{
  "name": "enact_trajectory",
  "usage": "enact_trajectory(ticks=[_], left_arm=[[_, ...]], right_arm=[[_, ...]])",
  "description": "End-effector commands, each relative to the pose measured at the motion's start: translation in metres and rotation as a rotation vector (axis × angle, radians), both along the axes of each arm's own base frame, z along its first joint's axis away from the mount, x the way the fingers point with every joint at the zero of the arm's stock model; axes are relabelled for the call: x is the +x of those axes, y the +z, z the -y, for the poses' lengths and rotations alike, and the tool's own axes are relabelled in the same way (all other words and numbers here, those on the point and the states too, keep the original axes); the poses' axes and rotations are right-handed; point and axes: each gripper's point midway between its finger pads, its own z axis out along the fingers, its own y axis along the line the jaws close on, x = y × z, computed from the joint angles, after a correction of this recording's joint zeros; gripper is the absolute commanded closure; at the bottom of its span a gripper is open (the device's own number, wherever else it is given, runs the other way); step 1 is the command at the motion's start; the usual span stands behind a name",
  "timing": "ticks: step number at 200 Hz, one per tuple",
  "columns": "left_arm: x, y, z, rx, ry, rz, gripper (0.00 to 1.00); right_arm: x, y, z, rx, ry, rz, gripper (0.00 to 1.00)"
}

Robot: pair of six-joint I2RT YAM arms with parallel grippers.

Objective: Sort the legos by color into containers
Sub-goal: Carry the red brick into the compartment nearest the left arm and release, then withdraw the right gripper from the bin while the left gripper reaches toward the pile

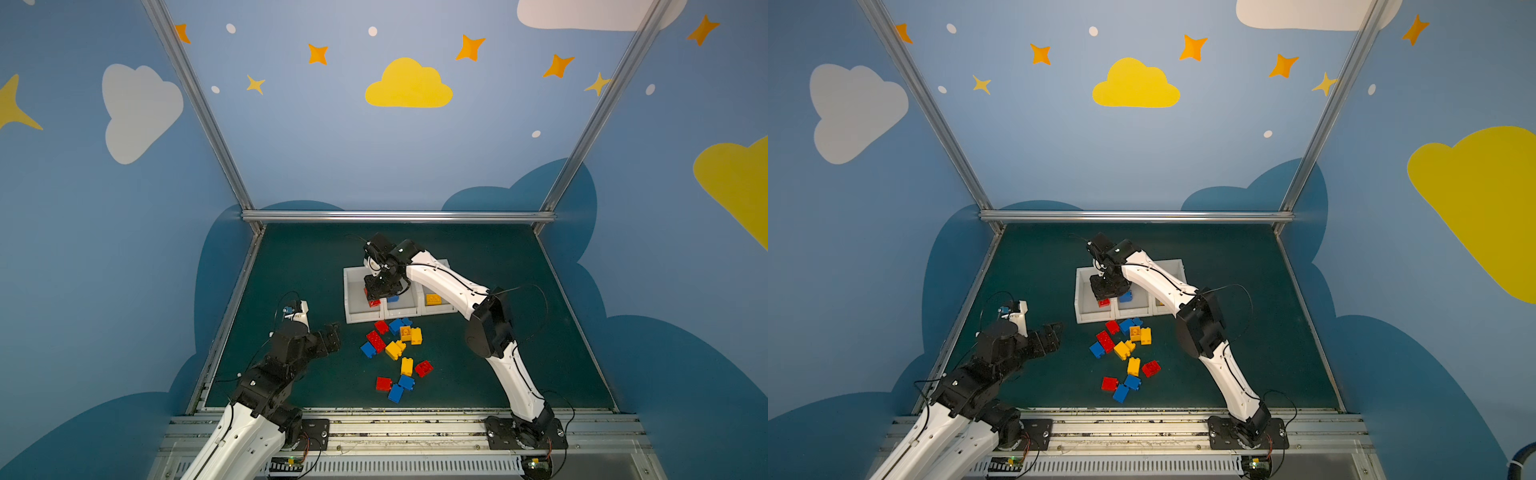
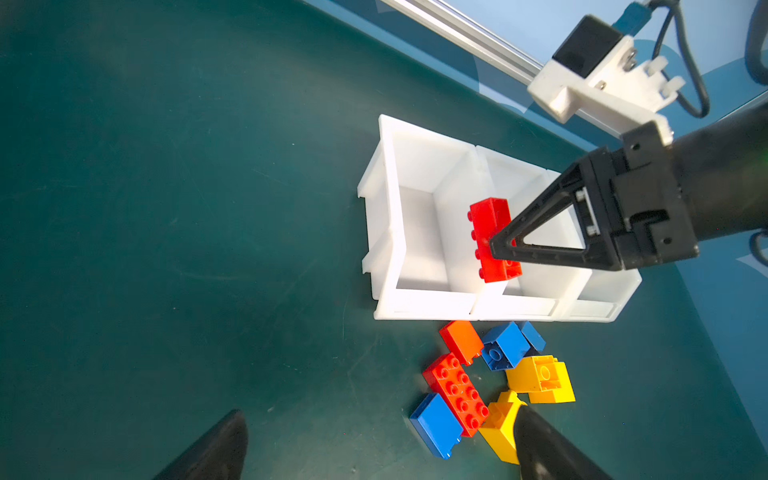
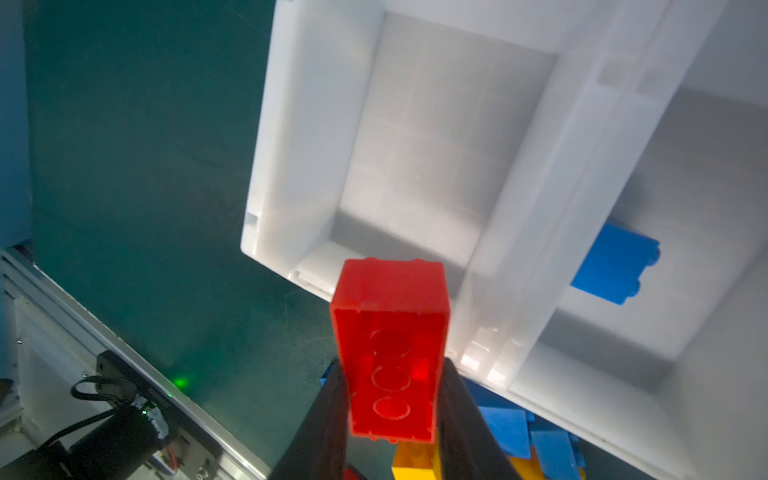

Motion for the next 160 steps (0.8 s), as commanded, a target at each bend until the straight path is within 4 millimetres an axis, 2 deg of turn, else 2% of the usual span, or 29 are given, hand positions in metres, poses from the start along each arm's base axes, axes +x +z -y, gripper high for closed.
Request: enact_trajectory(ticks=[1, 20, 46, 104, 130, 160], left_arm=[[0.001, -0.003, 0.003, -0.003, -0.016, 0.0, 0.01], [0.001, -0.003, 0.003, -0.006, -0.02, -0.001, 0.01], [0.0, -0.004, 0.006, -0.01, -0.034, -0.003, 0.01], [0.0, -0.003, 0.018, -0.02, -0.109, 0.004, 0.05], [0.001, -0.003, 0.024, -0.011, -0.153, -0.001, 0.05], [0.001, -0.007, 0.032, -0.016, -0.194, -0.019, 0.08]], right_arm=[[0.002, 0.011, -0.002, 0.028, -0.009, -0.004, 0.55], [0.002, 0.013, -0.003, 0.033, -0.006, 0.003, 0.49], [0.002, 0.018, -0.001, 0.034, -0.005, 0.011, 0.47], [-0.003, 0.053, 0.014, 0.048, -0.009, 0.067, 0.46], [-0.008, 0.072, 0.03, 0.053, -0.003, 0.099, 0.45], [-0.016, 0.082, 0.066, 0.015, -0.034, 0.128, 0.45]])
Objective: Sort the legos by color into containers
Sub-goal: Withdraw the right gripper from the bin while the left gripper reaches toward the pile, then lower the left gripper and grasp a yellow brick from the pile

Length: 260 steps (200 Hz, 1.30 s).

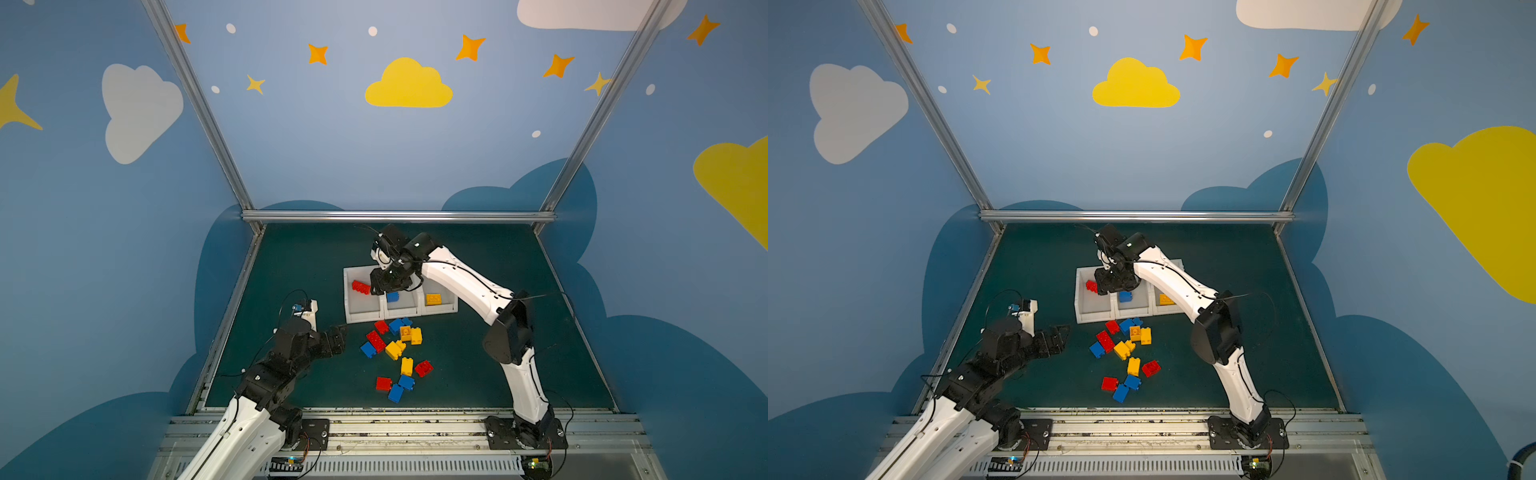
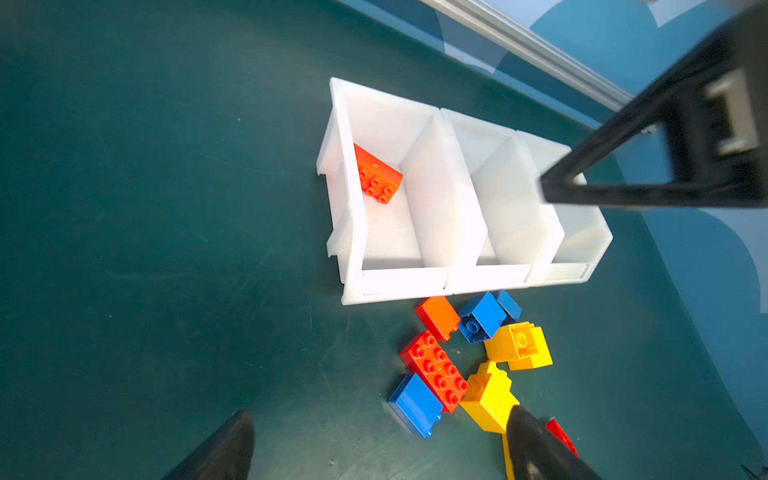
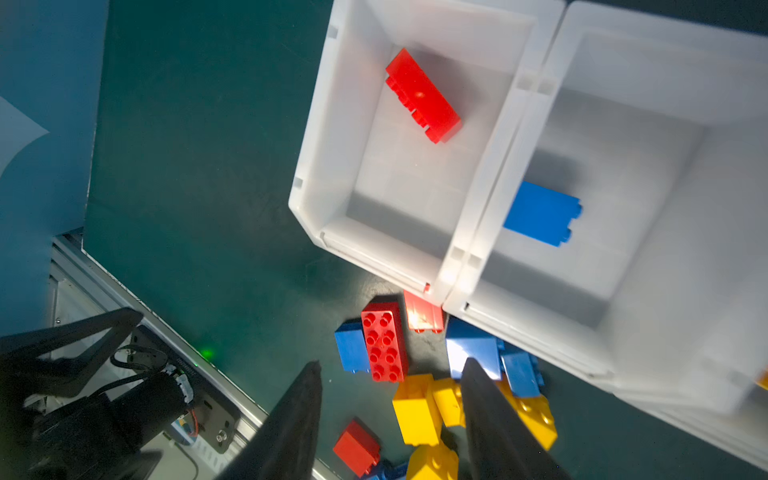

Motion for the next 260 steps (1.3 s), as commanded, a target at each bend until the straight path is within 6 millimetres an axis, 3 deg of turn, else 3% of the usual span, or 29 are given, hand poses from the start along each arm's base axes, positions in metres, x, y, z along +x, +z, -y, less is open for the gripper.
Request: enact_trajectory(ticks=[1, 20, 55, 99, 158, 221, 260], left_arm=[[0.001, 0.001, 0.01, -0.004, -0.063, 0.01, 0.08], [0.002, -0.004, 0.017, -0.012, -0.093, -0.017, 0.09], [0.005, -0.014, 0.027, -0.001, -0.137, -0.07, 0.1], [0.01, -0.02, 0.053, 0.046, -0.247, -0.101, 0.1], [0.011, -0.03, 0.102, 0.153, -0.435, -0.132, 0.1], [0.006, -0.057, 0.167, 0.282, -0.658, -0.22, 0.15], [0.005, -0.079, 0.177, 0.382, -0.697, -0.314, 0.18]], right_arm=[[-0.005, 0.018, 0.032, -0.03, -0.024, 0.048, 0.45], [-0.015, 0.013, 0.056, -0.042, -0.063, 0.039, 0.45], [-0.036, -0.012, 0.096, -0.079, -0.168, -0.015, 0.45], [-0.058, -0.041, 0.126, -0.1, -0.268, -0.076, 0.45], [-0.064, -0.046, 0.154, -0.117, -0.339, -0.081, 0.45], [-0.069, -0.047, 0.165, -0.12, -0.366, -0.08, 0.45], [-0.073, -0.05, 0.17, -0.115, -0.378, -0.089, 0.45]])
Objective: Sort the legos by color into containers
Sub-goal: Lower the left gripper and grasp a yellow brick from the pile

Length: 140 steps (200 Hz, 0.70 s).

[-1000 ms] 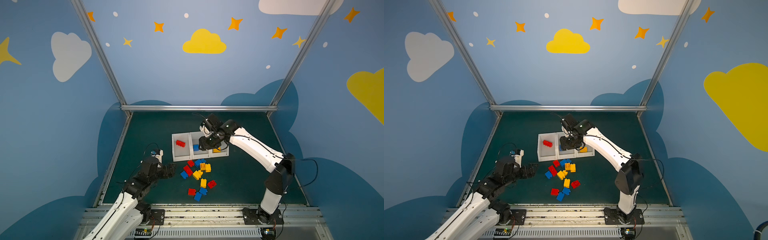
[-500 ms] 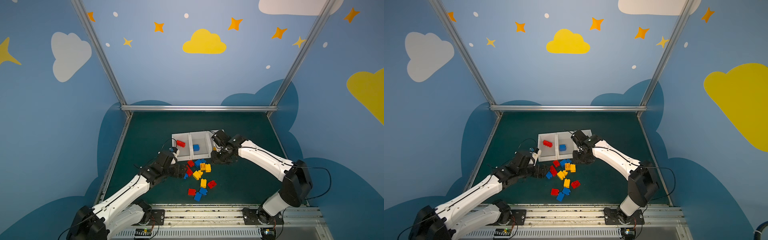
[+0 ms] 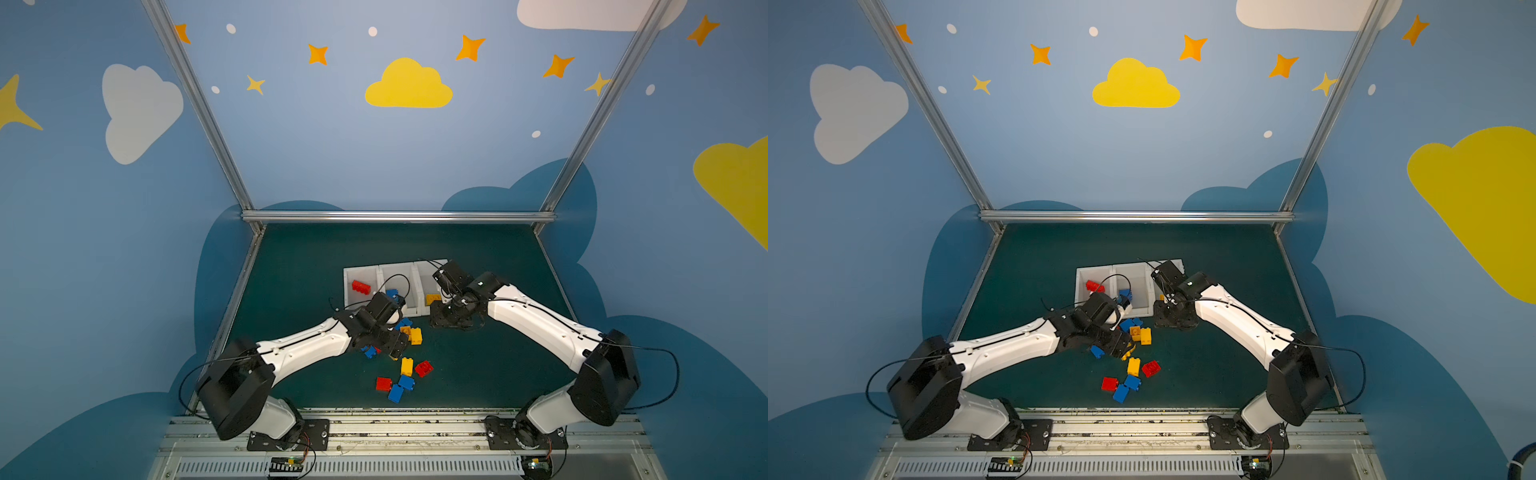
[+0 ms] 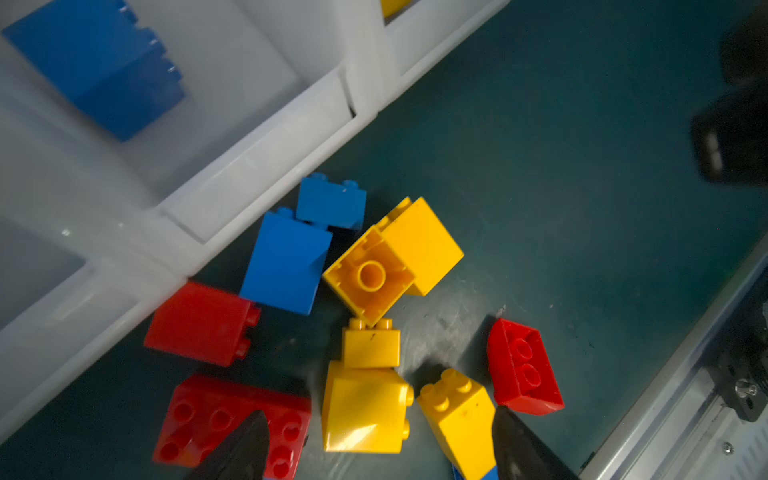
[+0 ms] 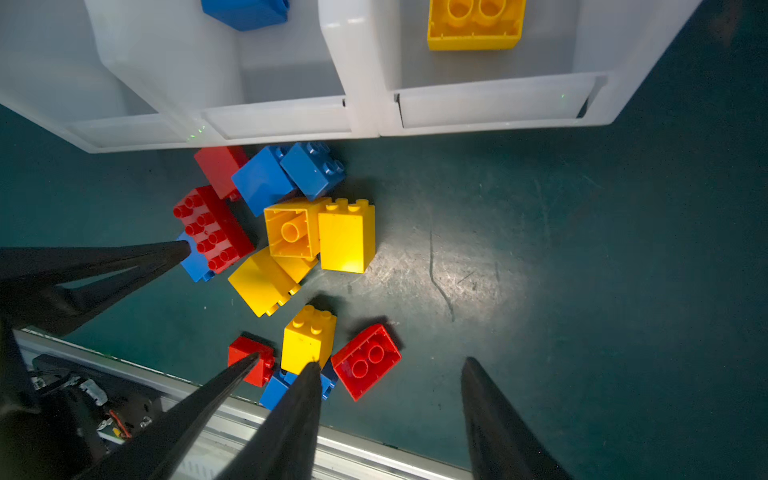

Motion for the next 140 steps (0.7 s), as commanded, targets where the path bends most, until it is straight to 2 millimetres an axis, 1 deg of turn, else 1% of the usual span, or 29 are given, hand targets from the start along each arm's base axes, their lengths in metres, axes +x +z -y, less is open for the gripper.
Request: enact_trajectory(ticks=[1, 38, 73, 105, 140], left_arm=[[-0.005, -0.011, -0.003, 0.085, -0.036, -0.027, 0.18], [-0.004, -0.021, 0.001, 0.121, -0.04, -0.03, 0.22], [-0.006, -0.028, 0.0, 0.144, -0.043, -0.041, 0.27], [-0.008, -0.037, -0.001, 0.164, -0.048, -0.057, 0.3], [-0.006, -0.041, -0.001, 0.18, -0.042, -0.053, 0.37]], right_arm=[[-0.002, 0.007, 0.006, 0.015, -0.024, 0.019, 0.45], [-0.005, 0.004, 0.011, 0.015, -0.041, 0.014, 0.46], [-0.003, 0.008, 0.014, 0.035, -0.06, 0.03, 0.46], [-0.004, 0.005, 0.017, 0.04, -0.076, 0.024, 0.46], [-0.004, 0.004, 0.019, 0.045, -0.086, 0.018, 0.46]])
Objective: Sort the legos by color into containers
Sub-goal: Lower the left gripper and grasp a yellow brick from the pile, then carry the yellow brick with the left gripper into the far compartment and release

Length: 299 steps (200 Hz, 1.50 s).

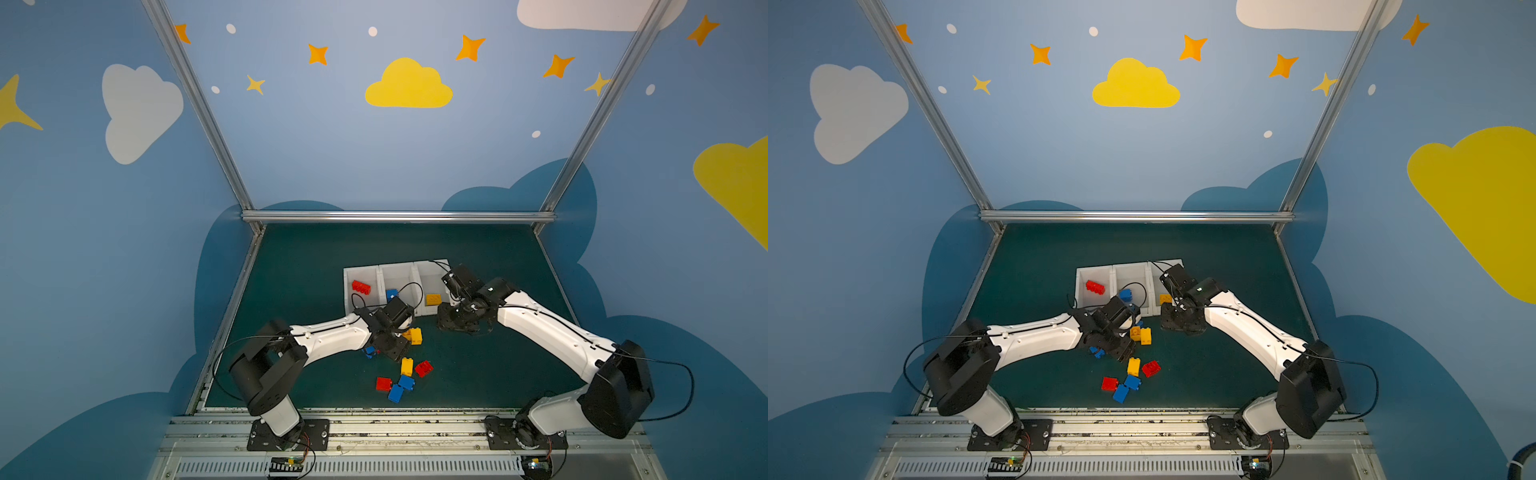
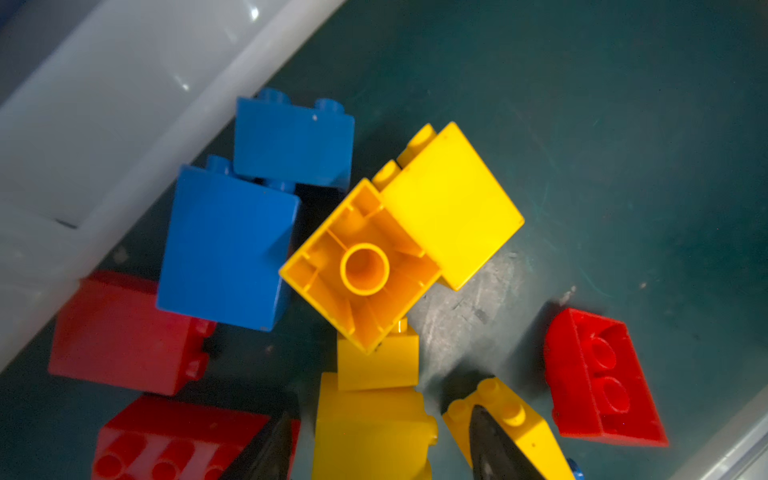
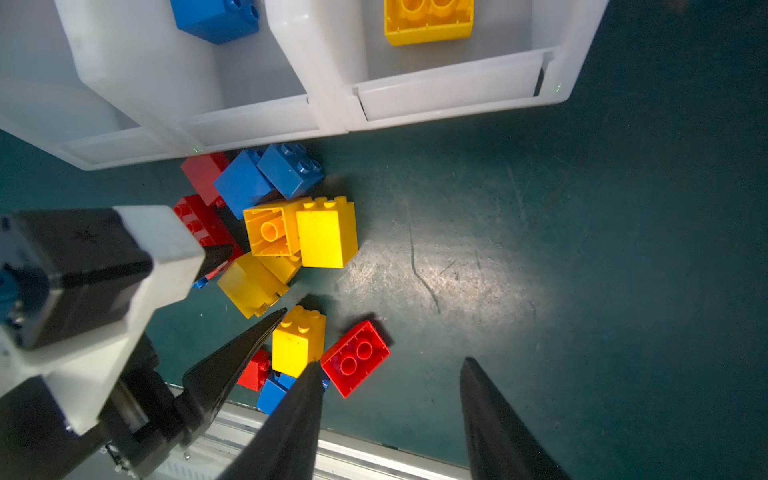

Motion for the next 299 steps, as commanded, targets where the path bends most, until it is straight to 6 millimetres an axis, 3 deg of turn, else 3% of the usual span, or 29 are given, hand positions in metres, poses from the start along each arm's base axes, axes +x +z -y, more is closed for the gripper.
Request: enact_trajectory(ticks=[1, 44, 88, 135, 177, 232, 299], left_arm=[[0.003, -0.001, 0.001, 0.022, -0.004, 0.008, 0.37], [0.004, -0.002, 0.002, 0.027, -0.004, 0.009, 0.56], [0.006, 0.012, 0.006, 0.001, -0.009, 0.026, 0.57], [0.026, 0.07, 0.032, -0.103, -0.04, 0.122, 0.57], [0.075, 0.113, 0.071, -0.178, -0.084, 0.265, 0.54], [0.142, 0.103, 0.108, -0.157, -0.097, 0.277, 0.54], [0.187, 0.079, 0.125, -0.153, -0.059, 0.248, 0.54]], right_arm=[[-0.002, 0.004, 0.003, 0.019, -0.018, 0.007, 0.46], [-0.002, 0.003, 0.005, 0.021, -0.03, 0.008, 0.47], [-0.002, 0.001, 0.01, 0.02, -0.047, 0.006, 0.48], [0.002, 0.017, 0.028, 0.003, -0.069, 0.048, 0.48], [-0.001, 0.031, 0.058, -0.023, -0.075, 0.125, 0.48], [-0.015, 0.034, 0.093, -0.034, -0.18, 0.211, 0.48], [-0.031, 0.039, 0.12, 0.006, -0.255, 0.358, 0.47]])
